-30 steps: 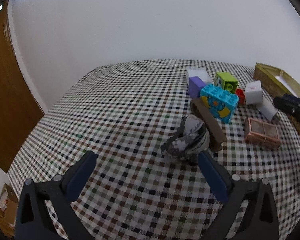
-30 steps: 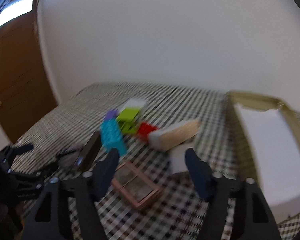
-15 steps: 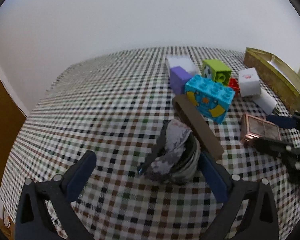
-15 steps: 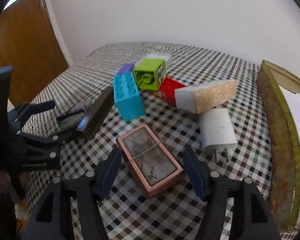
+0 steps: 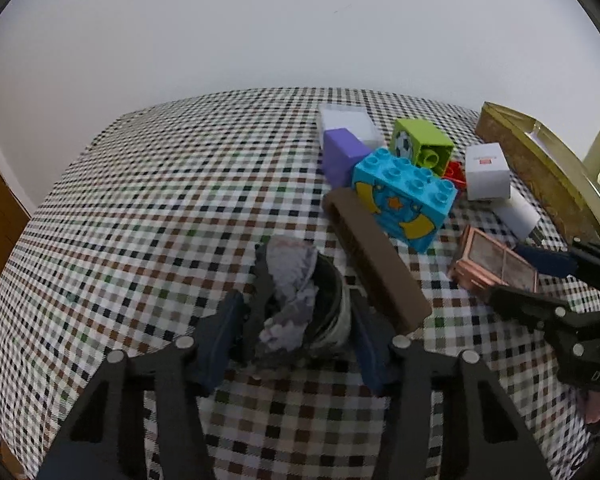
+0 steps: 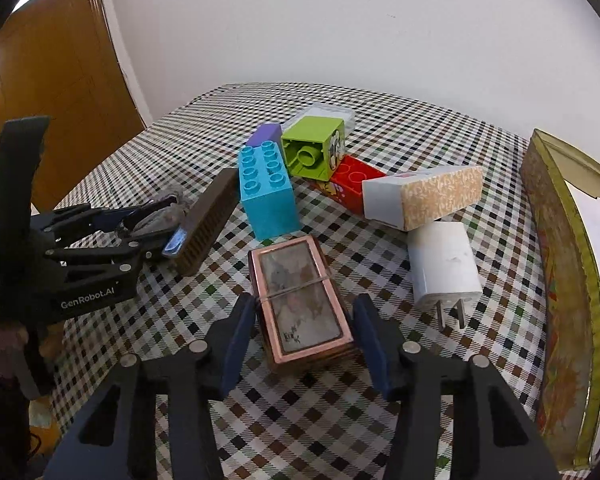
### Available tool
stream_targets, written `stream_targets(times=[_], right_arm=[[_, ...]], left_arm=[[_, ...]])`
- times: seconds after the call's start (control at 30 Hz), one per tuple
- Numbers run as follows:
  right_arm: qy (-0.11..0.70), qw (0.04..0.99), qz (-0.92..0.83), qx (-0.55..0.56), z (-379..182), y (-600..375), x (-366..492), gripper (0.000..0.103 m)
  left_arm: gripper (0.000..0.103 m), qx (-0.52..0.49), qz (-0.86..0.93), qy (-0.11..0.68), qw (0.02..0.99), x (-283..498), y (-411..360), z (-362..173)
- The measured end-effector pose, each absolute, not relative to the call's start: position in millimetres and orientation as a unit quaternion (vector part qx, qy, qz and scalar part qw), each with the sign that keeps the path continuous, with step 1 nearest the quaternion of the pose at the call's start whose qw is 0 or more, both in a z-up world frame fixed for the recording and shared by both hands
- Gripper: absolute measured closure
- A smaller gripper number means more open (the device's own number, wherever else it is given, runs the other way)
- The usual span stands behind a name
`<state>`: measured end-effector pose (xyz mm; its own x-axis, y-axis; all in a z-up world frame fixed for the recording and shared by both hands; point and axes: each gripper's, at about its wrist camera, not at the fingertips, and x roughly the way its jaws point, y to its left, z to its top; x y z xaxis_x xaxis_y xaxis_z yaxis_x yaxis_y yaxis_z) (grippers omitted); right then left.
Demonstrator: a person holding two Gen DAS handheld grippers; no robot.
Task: Organize rigid objects
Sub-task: 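Grasp the grey crumpled pouch with the left tool while the right tool grasps the copper photo frame, then carry both items over the gold tin tray and open both tools to drop them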
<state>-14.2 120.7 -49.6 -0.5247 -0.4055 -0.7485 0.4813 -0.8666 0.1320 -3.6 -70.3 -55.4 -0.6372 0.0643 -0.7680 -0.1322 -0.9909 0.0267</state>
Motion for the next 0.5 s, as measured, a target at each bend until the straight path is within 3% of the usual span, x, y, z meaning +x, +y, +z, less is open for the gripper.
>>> stream_targets(times=[0.07,0.2,0.23,0.5], right_arm=[[0.041,0.258,-0.873,0.411,-46.0,123.8,-10.4,0.050],[0.009,0.281,-0.875,0.393,-35.1,130.9,-6.9,0.050],[-0.002,0.287,-0.877,0.385,-31.4,131.8,-5.4,0.054],[-0.056,0.289,-0.890,0.349,-12.8,150.1,-5.9,0.056]], left_arm=[[0.058,-0.407,0.911,0.040,0.047,1.2,-69.1,-51.0],[0.059,-0.376,0.924,0.062,0.016,6.9,-65.5,-44.2],[0.060,-0.371,0.927,0.062,0.012,7.6,-65.5,-42.1],[0.060,-0.326,0.945,0.028,0.017,21.7,-66.1,-19.4]])
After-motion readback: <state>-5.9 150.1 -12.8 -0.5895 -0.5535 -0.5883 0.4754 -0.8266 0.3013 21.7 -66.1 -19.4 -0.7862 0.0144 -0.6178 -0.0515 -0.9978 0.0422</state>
